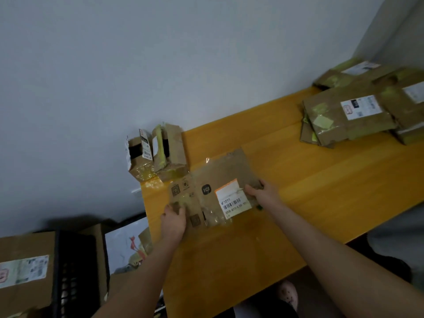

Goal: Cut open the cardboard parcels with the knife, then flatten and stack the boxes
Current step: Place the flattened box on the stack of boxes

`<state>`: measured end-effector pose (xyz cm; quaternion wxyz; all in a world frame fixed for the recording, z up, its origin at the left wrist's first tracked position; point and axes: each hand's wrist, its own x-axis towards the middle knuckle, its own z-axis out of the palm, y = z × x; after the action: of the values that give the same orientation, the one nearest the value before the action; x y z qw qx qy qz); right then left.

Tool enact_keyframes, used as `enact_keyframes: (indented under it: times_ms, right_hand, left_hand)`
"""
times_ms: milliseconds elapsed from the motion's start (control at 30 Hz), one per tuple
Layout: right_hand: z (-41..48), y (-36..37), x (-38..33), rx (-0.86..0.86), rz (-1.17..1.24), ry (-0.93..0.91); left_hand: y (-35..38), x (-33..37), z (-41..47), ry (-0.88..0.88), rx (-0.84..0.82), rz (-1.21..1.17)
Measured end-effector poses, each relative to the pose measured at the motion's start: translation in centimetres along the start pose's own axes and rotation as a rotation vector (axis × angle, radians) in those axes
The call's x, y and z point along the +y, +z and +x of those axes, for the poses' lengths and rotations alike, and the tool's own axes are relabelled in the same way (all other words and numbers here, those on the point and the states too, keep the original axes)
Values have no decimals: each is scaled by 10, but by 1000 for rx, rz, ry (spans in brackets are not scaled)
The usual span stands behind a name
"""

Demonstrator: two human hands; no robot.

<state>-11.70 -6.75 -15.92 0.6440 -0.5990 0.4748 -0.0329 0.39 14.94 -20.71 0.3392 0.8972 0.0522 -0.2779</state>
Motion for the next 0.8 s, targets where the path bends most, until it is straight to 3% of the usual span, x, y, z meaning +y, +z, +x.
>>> enact_keyframes:
  times_ms: [67, 300, 533, 800]
  right_hand:
    - [6, -16, -14, -17, 75, -15]
    - [40, -119, -55, 27, 6, -167]
    - [89, -271, -78, 281, -474, -290]
    - [153, -392, -129, 449, -623, -299]
  left_hand:
    - [4, 15, -2, -7, 13, -50]
    - [48, 119, -24, 80, 63, -209]
    - [151, 240, -67, 119, 145, -211]
    - [243, 373, -94, 204, 66, -399]
